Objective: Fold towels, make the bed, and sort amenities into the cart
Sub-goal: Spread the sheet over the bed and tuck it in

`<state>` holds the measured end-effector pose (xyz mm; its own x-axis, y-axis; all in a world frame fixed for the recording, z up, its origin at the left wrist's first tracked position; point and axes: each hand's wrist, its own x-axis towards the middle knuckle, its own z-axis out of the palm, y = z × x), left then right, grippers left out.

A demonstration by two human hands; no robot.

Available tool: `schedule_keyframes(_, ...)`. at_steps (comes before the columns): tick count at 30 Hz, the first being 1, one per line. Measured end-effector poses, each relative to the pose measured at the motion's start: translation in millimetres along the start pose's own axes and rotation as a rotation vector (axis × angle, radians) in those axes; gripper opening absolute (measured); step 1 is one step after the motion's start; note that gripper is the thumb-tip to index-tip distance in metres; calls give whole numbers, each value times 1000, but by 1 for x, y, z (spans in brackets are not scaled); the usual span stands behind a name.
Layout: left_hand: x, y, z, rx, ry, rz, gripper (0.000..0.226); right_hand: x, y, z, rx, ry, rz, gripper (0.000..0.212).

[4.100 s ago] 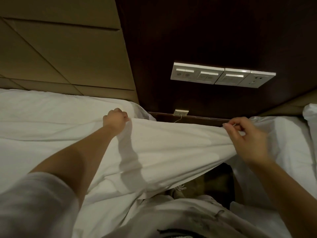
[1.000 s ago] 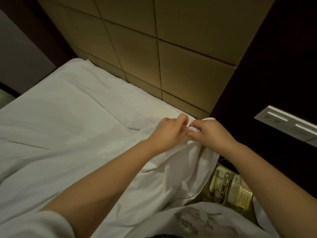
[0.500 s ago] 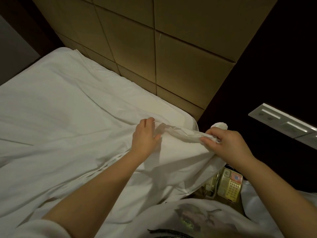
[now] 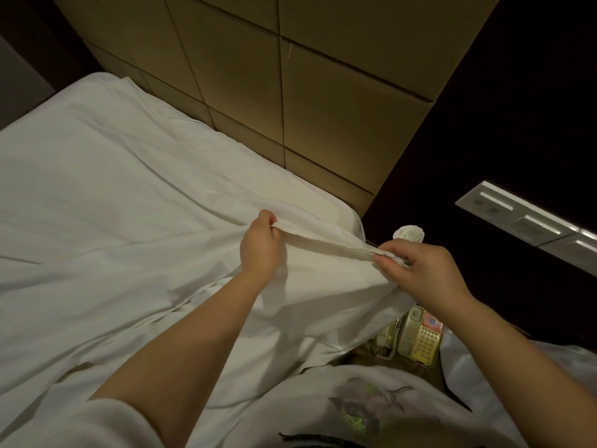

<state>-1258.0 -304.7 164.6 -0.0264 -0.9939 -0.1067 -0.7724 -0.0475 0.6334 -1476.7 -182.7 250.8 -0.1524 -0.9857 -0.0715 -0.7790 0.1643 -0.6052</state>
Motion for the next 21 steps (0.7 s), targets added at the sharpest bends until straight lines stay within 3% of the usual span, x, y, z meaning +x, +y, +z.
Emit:
schedule_keyframes(5,6,-7,-17,-65,-41,78,19,3,4,0,36,39,52,19)
schedule_keyframes(10,33,-3,-58,-12,-348,240,10,-2,8,-3,56,21,43,20)
schedule_keyframes(14,64,24,-67,-53,-407,289,15,-12,8,-5,63,27,14,17)
schedule_keyframes(21,81,28,-29,211,-636,382,18,-21,12,-7,38,57,8,20)
